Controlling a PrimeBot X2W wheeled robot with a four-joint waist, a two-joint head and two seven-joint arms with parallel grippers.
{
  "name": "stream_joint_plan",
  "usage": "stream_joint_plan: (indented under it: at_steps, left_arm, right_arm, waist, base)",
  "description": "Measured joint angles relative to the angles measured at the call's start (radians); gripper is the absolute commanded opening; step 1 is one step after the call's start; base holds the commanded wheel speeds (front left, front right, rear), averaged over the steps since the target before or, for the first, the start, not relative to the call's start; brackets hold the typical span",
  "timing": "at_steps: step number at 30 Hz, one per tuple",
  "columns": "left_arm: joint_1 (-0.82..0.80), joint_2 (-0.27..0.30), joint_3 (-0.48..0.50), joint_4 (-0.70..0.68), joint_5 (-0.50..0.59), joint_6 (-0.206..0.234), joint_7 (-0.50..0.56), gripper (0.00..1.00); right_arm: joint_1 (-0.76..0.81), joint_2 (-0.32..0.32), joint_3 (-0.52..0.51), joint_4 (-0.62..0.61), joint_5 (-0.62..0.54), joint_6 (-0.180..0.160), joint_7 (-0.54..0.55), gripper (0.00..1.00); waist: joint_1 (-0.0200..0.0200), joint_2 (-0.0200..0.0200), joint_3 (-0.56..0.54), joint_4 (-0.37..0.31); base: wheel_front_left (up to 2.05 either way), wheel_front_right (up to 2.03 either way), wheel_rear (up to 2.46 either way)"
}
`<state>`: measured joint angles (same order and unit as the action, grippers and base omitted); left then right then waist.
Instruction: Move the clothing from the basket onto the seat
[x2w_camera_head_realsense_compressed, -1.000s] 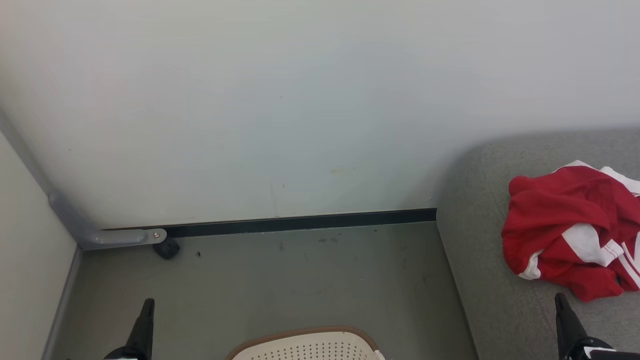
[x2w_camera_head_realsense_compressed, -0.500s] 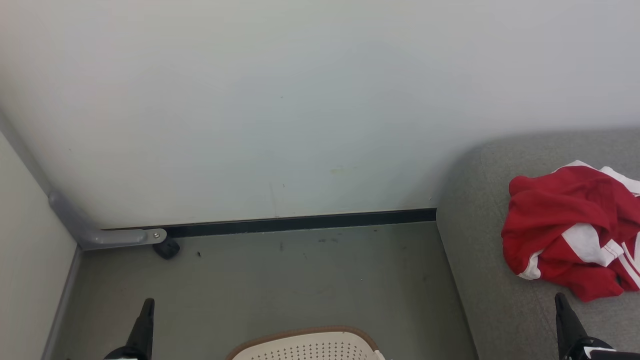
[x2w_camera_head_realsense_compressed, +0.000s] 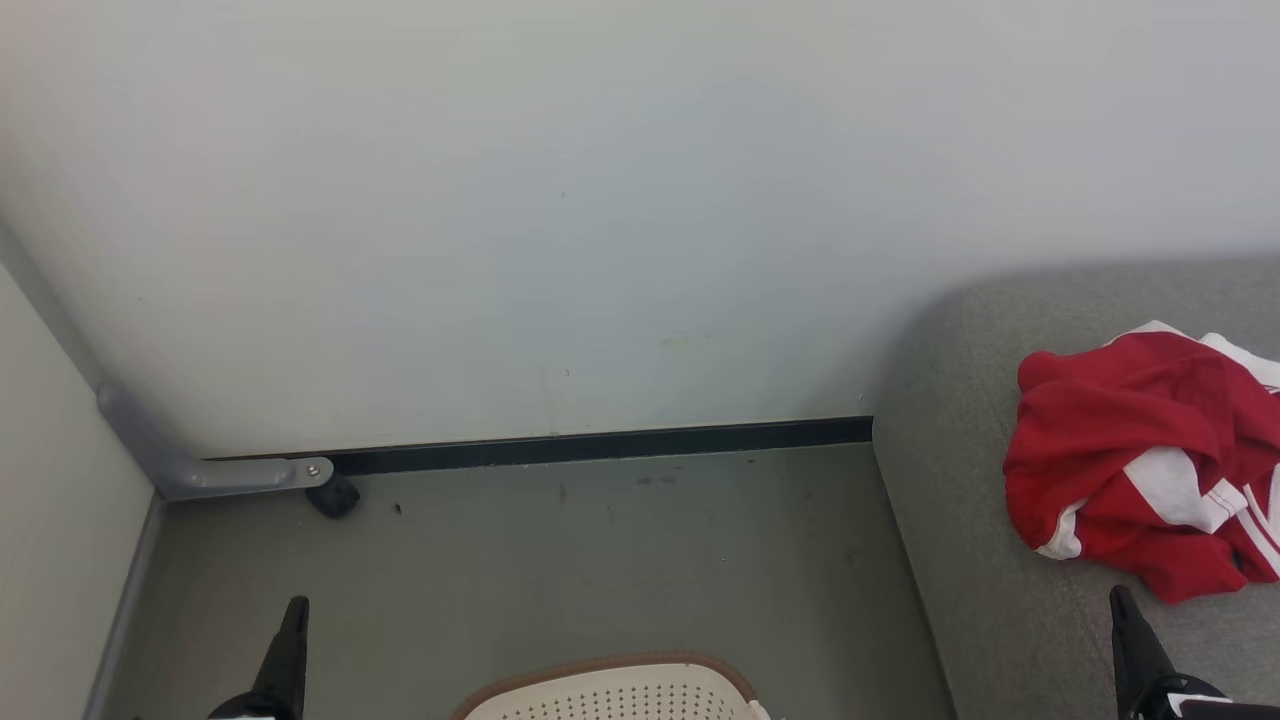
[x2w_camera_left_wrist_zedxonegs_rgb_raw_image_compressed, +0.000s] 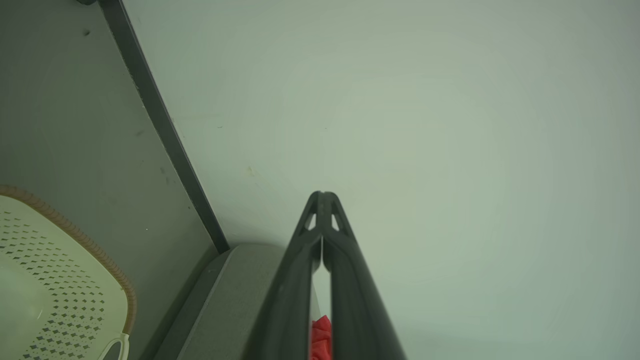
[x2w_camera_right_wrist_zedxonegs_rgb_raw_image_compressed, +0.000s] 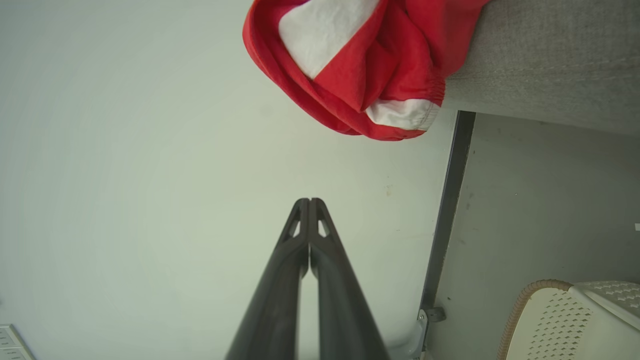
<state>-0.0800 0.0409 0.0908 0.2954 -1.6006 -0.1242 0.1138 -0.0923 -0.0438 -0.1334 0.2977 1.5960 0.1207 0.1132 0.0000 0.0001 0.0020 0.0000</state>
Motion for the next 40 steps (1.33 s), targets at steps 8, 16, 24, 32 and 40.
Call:
stream_joint_plan:
  at_steps: [8, 16, 24, 32, 40]
  left_arm:
    - [0.0, 0.0, 0.0, 0.0, 0.0, 0.0, 0.0, 0.0]
    - [0.0, 0.0, 0.0, 0.0, 0.0, 0.0, 0.0, 0.0]
    - [0.0, 0.0, 0.0, 0.0, 0.0, 0.0, 0.0, 0.0]
    - [0.0, 0.0, 0.0, 0.0, 0.0, 0.0, 0.0, 0.0]
    - [0.0, 0.0, 0.0, 0.0, 0.0, 0.0, 0.0, 0.0]
  right_arm:
    - [0.0, 0.0, 0.0, 0.0, 0.0, 0.0, 0.0, 0.0]
    - [0.0, 0.0, 0.0, 0.0, 0.001, 0.0, 0.0, 0.0]
    - [0.0, 0.0, 0.0, 0.0, 0.001, 0.0, 0.0, 0.0]
    - [0.0, 0.0, 0.0, 0.0, 0.001, 0.0, 0.0, 0.0]
    - [0.0, 0.0, 0.0, 0.0, 0.001, 0.0, 0.0, 0.0]
  waist:
    - [0.0, 0.0, 0.0, 0.0]
    - [0.0, 0.0, 0.0, 0.0]
    - [0.0, 0.0, 0.0, 0.0]
    - [0.0, 0.0, 0.0, 0.0]
    - [0.0, 0.0, 0.0, 0.0]
  base:
    - [0.0, 0.0, 0.0]
    - [0.0, 0.0, 0.0]
    - [0.0, 0.0, 0.0]
    - [0.0, 0.0, 0.0]
    - [0.0, 0.0, 0.0]
